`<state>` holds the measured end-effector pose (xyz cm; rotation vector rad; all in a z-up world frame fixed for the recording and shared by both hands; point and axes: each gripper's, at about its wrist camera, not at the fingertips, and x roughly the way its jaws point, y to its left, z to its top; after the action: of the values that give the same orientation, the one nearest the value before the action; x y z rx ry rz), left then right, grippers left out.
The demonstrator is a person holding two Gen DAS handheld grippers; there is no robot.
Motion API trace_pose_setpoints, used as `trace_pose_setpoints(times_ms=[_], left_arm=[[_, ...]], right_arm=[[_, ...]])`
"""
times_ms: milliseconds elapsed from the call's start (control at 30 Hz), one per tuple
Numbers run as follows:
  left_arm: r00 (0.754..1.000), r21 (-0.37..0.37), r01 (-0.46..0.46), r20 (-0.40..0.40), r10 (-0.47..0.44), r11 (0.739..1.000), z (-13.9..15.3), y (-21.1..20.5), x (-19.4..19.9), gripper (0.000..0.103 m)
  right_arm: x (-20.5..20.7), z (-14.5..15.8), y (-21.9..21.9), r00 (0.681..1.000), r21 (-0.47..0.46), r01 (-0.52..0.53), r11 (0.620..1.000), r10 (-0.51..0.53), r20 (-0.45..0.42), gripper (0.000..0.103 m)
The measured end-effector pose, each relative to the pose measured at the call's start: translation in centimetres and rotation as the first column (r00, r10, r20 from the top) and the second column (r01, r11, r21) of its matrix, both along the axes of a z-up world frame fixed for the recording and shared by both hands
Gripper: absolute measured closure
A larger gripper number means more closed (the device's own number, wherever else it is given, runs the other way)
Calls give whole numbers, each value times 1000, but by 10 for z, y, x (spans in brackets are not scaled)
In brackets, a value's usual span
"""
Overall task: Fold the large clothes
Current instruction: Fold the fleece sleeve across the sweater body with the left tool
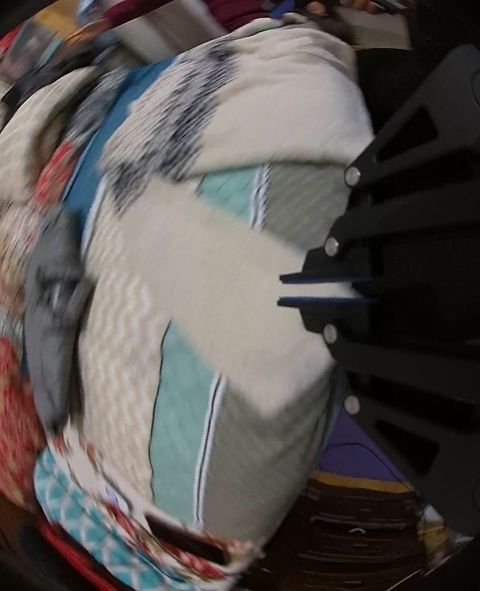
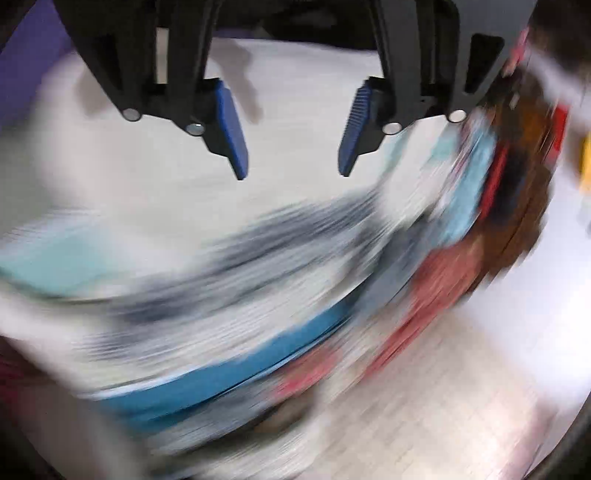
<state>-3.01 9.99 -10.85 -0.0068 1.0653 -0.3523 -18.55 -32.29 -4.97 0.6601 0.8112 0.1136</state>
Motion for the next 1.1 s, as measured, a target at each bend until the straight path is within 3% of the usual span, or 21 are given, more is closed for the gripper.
trace_pose_setpoints(times_ms=[67, 167, 267, 333, 367, 400, 433, 467, 533, 667, 767, 833, 867, 933, 1033, 1100], left_arm=[[999, 21, -30, 32, 29, 999, 3, 12, 1, 97], [995, 52, -71, 71, 67, 996, 4, 24, 3, 97], [992, 4, -111, 69, 110, 994, 4, 41, 8, 91], [988, -16, -136, 67, 137, 991, 6, 53, 11, 89], [987, -19, -143, 65, 144, 990, 7, 57, 12, 89], [987, -16, -147, 64, 148, 989, 7, 59, 12, 89], [987, -12, -149, 63, 150, 989, 7, 60, 13, 89], [987, -7, -150, 61, 151, 989, 8, 62, 12, 89], [988, 8, -148, 56, 147, 989, 10, 62, 19, 89], [992, -29, -107, 66, 109, 994, 27, 49, 40, 89], [995, -47, -17, 97, 22, 999, 49, 8, 71, 89], [988, -15, 97, 123, -95, 995, 65, -58, 101, 89], [977, 3, 171, 129, -170, 985, 70, -94, 113, 86], [948, 46, 274, 153, -278, 961, 76, -158, 131, 57], [908, 135, 379, 137, -396, 915, 64, -262, 163, 54], [897, 279, 399, 82, -435, 874, 39, -316, 184, 54]], right_arm=[[42, -8, 48, 990, 38, -139, 990, 140, -21, 26], [113, -39, 139, 914, 110, -377, 919, 389, -113, 25], [155, -69, 200, 846, 114, -479, 870, 493, -205, 25], [175, -91, 221, 829, 170, -476, 863, 505, -241, 26], [183, -101, 228, 825, 210, -462, 862, 504, -255, 28], [192, -112, 234, 822, 249, -451, 857, 508, -259, 39], [195, -118, 239, 812, 261, -460, 849, 521, -262, 68], [205, -123, 239, 798, 254, -472, 844, 532, -284, 79], [204, -119, 235, 788, 257, -477, 841, 538, -300, 79], [180, -49, 173, 799, 219, -525, 823, 565, -206, 79], [161, -3, 127, 771, 37, -605, 795, 597, -220, 79], [156, 5, 99, 770, 5, -604, 797, 585, -256, 79], [152, 4, 87, 775, -1, -594, 804, 573, -266, 79], [148, -5, 76, 788, -1, -577, 817, 556, -265, 79], [152, -26, 81, 805, 54, -551, 833, 548, -227, 79], [154, -34, 86, 815, 74, -543, 837, 546, -197, 79]])
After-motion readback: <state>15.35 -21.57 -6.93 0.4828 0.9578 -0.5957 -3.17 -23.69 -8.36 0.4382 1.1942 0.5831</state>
